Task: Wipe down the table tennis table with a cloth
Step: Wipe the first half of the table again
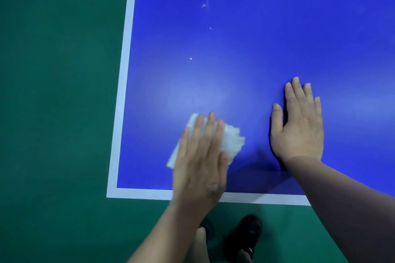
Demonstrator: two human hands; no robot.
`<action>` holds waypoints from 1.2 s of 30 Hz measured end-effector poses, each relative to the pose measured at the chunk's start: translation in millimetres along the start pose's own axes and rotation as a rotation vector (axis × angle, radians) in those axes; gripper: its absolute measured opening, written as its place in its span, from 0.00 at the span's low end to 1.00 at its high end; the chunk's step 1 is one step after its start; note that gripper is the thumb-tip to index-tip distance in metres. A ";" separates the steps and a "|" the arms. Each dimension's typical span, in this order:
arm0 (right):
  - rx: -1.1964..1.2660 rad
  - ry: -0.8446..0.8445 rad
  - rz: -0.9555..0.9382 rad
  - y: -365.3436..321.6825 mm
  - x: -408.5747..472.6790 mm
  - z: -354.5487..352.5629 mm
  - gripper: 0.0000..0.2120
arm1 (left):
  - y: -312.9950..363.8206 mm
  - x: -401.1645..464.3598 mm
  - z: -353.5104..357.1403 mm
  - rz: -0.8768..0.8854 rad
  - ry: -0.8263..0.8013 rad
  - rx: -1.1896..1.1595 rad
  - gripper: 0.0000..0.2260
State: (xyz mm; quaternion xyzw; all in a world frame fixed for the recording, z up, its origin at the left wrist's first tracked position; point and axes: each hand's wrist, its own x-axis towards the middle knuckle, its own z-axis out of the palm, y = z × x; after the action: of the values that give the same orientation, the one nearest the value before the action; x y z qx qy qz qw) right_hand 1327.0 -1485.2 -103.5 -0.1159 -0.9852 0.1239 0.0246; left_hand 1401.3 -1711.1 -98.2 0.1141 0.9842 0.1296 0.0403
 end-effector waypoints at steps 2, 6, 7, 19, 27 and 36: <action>0.004 0.000 -0.002 0.1 0.0 0.4 0.28 | -29.3 -12.4 -7.8 -0.107 0.000 -0.012 0.28; 0.006 0.007 -0.005 -1.1 0.4 0.0 0.28 | -78.7 10.2 -21.0 -0.319 0.023 0.100 0.29; 0.007 0.012 -0.003 -1.3 0.2 -0.4 0.28 | -86.0 25.4 -23.5 -0.361 0.042 0.100 0.29; -0.016 0.034 0.028 -14.4 8.0 -1.4 0.29 | -19.5 45.0 -6.0 -0.005 0.033 0.014 0.29; -0.013 0.072 0.055 -75.2 33.8 23.3 0.32 | -90.3 -9.1 -15.9 -0.242 0.028 0.088 0.28; -0.012 0.075 0.062 -73.8 34.3 23.4 0.31 | -89.2 141.8 -23.7 -0.485 0.174 -0.027 0.30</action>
State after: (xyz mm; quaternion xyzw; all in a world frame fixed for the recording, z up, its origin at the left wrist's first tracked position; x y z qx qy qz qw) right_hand 1275.5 -1552.3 -107.0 -0.1512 -0.9802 0.1143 0.0569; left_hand 1242.0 -1767.5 -106.0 -0.1372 0.9807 0.1385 -0.0131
